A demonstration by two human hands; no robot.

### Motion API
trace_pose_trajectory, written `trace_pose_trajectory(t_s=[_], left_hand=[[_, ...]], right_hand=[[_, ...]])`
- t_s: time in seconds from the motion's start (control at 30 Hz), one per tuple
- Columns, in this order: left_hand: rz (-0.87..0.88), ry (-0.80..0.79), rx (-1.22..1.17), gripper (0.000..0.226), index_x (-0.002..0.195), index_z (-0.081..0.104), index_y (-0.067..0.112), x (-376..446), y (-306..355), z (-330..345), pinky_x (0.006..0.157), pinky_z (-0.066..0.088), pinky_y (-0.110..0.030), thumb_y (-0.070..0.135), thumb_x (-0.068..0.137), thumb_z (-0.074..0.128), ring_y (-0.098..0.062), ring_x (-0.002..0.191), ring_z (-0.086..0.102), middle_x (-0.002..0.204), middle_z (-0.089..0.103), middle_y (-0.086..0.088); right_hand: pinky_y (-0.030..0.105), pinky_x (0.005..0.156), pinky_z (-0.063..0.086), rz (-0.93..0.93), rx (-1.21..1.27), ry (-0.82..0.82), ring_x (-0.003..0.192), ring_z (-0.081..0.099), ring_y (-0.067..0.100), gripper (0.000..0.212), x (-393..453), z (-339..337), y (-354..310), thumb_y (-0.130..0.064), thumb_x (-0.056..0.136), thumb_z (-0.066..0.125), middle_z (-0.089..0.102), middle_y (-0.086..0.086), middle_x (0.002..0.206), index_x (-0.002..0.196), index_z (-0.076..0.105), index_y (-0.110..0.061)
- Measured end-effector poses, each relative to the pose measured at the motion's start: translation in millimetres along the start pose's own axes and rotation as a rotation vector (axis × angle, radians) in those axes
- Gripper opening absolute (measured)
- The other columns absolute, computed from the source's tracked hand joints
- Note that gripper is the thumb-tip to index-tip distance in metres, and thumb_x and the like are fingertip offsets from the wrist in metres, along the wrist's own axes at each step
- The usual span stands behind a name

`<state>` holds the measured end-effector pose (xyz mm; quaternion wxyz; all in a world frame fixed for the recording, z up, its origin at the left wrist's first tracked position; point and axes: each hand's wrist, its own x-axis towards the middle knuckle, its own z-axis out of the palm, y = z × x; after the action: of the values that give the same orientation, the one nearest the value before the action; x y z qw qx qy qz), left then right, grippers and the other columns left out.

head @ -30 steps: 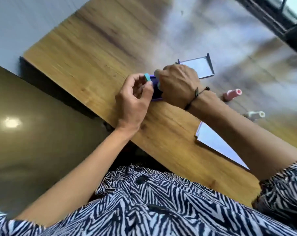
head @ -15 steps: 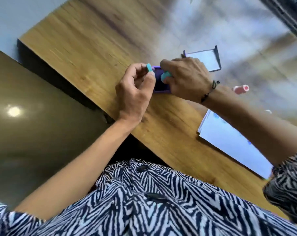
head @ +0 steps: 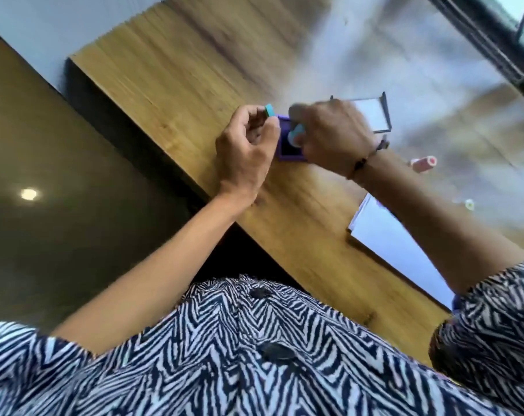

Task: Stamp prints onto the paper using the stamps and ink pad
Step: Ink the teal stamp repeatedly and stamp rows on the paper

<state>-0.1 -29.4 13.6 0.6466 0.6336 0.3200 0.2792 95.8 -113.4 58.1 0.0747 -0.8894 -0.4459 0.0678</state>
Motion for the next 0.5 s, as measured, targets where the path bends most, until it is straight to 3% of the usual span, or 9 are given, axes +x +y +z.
trace_pose_trajectory(t_s=[0.07,0.13,0.23,0.33,0.43,0.5], left_hand=[[-0.002,-0.006,-0.011,0.028,0.093,0.061,0.000,0,-3,-1,0.080,0.056,-0.047,0.022,0.077,0.054,-0.029,0.084,0.066,0.092,0.069,-0.020],[-0.005,0.003,-0.013,0.028,0.093,0.061,-0.001,-1,-5,-2,0.082,0.055,-0.049,0.021,0.077,0.054,-0.031,0.086,0.066,0.092,0.068,-0.021],[-0.006,-0.005,-0.024,0.028,0.092,0.060,-0.001,-2,-3,1,0.083,0.054,-0.050,0.021,0.076,0.054,-0.034,0.085,0.065,0.092,0.068,-0.023],[0.008,0.003,0.004,0.028,0.092,0.061,-0.001,-1,0,1,0.081,0.055,-0.048,0.022,0.076,0.055,-0.032,0.084,0.066,0.091,0.069,-0.021],[0.006,-0.005,0.028,0.028,0.093,0.061,0.001,-1,-2,-2,0.080,0.055,-0.049,0.023,0.077,0.055,-0.030,0.085,0.066,0.092,0.069,-0.020],[0.011,-0.013,0.042,0.030,0.093,0.062,0.000,-3,-3,-3,0.080,0.055,-0.049,0.024,0.077,0.055,-0.031,0.085,0.066,0.092,0.069,-0.020]], right_hand=[[0.035,0.054,0.028,-0.021,-0.056,-0.058,0.070,0.048,0.037,0.014,-11,13,-8,-0.015,0.082,0.048,0.061,0.017,0.090,0.096,0.051,-0.013],[0.034,0.054,0.029,-0.025,-0.067,-0.086,0.065,0.043,0.033,0.012,-9,12,-7,-0.016,0.081,0.049,0.057,0.015,0.083,0.093,0.051,-0.014],[0.035,0.056,0.037,0.061,0.017,-0.048,0.073,0.053,0.040,0.010,6,-6,7,-0.021,0.077,0.052,0.056,0.016,0.075,0.085,0.057,-0.017],[0.037,0.059,0.041,0.076,0.056,0.065,0.081,0.056,0.041,0.011,4,-1,6,-0.021,0.077,0.052,0.065,0.019,0.085,0.086,0.057,-0.017],[0.035,0.056,0.030,0.021,-0.004,0.015,0.084,0.055,0.041,0.014,-12,20,-6,-0.018,0.082,0.049,0.064,0.014,0.098,0.095,0.052,-0.016],[0.035,0.057,0.030,0.035,-0.006,-0.020,0.085,0.056,0.039,0.014,-12,17,-6,-0.020,0.082,0.049,0.064,0.014,0.099,0.096,0.053,-0.018]])
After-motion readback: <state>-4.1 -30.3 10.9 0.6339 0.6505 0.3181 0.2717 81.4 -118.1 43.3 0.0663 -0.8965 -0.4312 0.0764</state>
